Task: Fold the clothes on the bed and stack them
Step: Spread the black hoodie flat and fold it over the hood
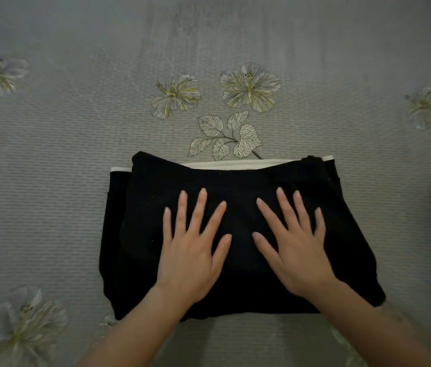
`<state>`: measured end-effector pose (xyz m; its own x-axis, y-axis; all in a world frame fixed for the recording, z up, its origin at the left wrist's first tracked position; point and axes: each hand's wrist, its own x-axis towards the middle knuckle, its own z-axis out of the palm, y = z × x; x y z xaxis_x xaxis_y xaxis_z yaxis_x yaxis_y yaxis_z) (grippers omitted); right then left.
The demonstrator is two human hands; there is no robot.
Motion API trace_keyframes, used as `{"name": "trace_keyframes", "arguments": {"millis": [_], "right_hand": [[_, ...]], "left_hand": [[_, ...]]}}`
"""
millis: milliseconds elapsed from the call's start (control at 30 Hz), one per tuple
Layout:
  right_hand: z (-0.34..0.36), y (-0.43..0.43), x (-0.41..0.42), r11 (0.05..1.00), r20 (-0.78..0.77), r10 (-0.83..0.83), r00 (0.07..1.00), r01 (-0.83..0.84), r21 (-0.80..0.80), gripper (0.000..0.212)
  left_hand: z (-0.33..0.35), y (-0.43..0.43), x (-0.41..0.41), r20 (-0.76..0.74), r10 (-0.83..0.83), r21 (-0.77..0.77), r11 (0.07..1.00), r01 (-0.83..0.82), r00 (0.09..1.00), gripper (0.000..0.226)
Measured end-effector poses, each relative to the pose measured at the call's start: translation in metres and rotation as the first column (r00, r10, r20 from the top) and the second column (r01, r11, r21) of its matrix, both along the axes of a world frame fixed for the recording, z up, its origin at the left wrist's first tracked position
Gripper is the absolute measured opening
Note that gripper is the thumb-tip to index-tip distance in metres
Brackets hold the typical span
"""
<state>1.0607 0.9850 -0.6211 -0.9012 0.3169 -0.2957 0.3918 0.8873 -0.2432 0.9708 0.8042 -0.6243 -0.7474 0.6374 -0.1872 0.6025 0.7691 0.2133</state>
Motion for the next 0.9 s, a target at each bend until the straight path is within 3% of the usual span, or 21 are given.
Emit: {"name": "trace_keyframes", "arguments": {"millis": [67, 233, 467, 600, 667, 733, 800, 900], "right_hand": [[-0.02, 0.005, 0.003, 1.0, 0.104, -0.02, 0.994, 0.018, 0.022, 0.06], [-0.049, 0.007, -0.006, 0.998, 0.126, -0.024, 0.992, 0.015, 0.068, 0.061], [-0.048, 0.032, 0.008, 0.991, 0.127, -0.026, 0.992, 0.009, 0.131, 0.056], [-0.036, 0.071, 0.038, 0.969, 0.266, -0.228, 0.937, 0.192, 0.156, 0.057], [-0.027, 0.083, 0.047, 0.972, 0.319, -0.22, 0.922, 0.18, 0.15, 0.057], [-0.019, 0.088, 0.049, 0.979, 0.258, -0.196, 0.946, 0.172, 0.113, 0.059], [-0.016, 0.088, 0.046, 0.957, 0.114, -0.291, 0.95, 0.288, 0.043, 0.062], [-0.02, 0.089, 0.04, 0.758, 0.042, -0.617, 0.786, 0.608, -0.233, 0.076]], "left_hand": [[-0.017, -0.003, -0.001, 0.026, 0.053, -0.049, 0.997, -0.051, 0.998, 0.059], [-0.046, -0.001, -0.004, 0.074, 0.116, -0.092, 0.99, -0.109, 0.99, 0.058], [-0.049, -0.023, -0.011, 0.033, 0.159, -0.099, 0.983, -0.155, 0.987, 0.058], [-0.045, -0.071, -0.018, 0.052, 0.334, -0.154, 0.934, -0.323, 0.941, 0.063], [-0.039, -0.085, -0.019, 0.089, 0.398, -0.172, 0.909, -0.379, 0.913, 0.066], [-0.03, -0.09, -0.018, 0.15, 0.486, -0.128, 0.873, -0.471, 0.861, 0.071], [-0.022, -0.089, -0.017, 0.229, 0.616, -0.058, 0.782, -0.621, 0.754, 0.074], [-0.014, -0.088, -0.015, 0.403, 0.773, 0.023, 0.526, -0.85, 0.49, 0.078]]}}
